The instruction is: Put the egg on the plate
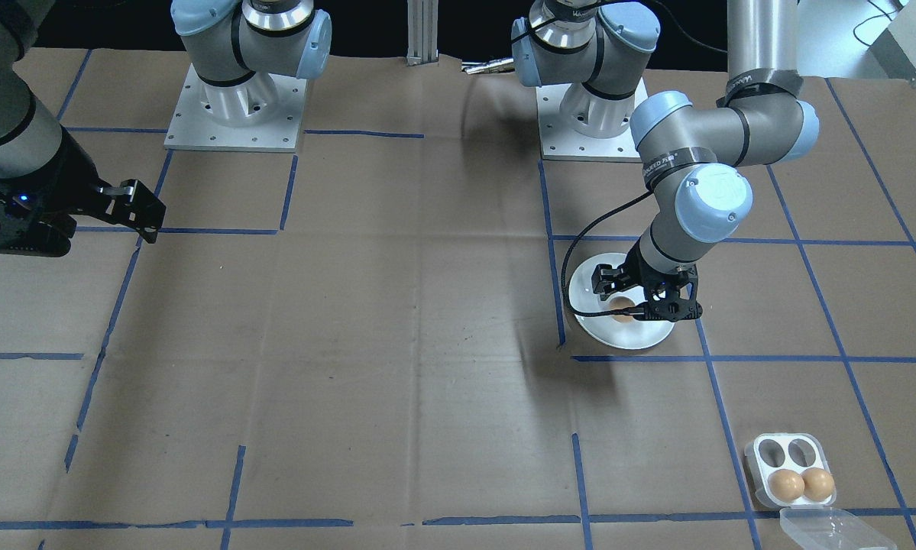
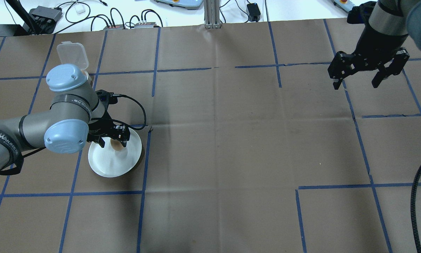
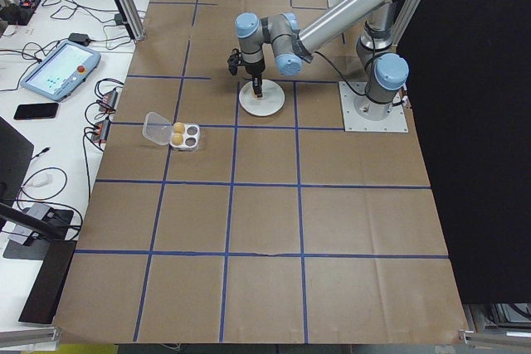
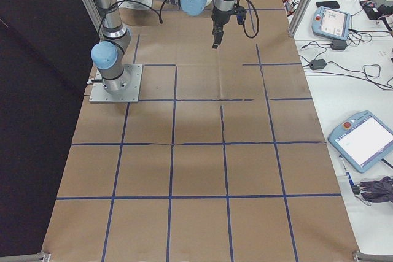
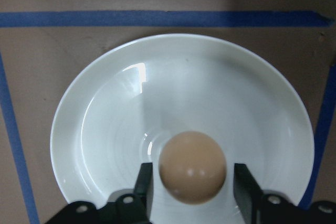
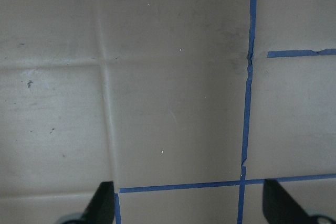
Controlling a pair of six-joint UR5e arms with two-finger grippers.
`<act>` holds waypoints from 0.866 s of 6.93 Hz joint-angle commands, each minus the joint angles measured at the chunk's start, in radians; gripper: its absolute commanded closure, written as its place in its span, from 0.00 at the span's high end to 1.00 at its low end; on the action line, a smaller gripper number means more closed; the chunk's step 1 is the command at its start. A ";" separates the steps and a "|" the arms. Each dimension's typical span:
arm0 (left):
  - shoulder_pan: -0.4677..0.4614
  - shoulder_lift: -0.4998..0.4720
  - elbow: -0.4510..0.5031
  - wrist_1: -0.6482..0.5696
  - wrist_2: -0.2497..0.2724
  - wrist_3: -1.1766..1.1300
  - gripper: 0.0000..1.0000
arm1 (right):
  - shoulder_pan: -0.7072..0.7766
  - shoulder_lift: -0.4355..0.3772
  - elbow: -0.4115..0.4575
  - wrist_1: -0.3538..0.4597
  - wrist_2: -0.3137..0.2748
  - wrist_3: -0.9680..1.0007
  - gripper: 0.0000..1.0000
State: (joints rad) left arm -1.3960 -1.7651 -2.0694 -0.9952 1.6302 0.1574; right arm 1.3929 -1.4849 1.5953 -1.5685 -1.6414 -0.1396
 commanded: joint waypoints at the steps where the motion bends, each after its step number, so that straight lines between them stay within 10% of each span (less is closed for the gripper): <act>1: 0.002 0.082 0.011 -0.003 0.000 0.001 1.00 | 0.000 0.000 0.000 -0.001 0.000 0.000 1.00; 6: 0.133 -0.053 0.373 -0.149 -0.012 0.132 1.00 | 0.000 0.000 0.000 -0.001 0.000 0.000 1.00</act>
State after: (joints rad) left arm -1.2952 -1.7404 -1.8080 -1.1054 1.6218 0.2501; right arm 1.3929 -1.4849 1.5953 -1.5687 -1.6414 -0.1396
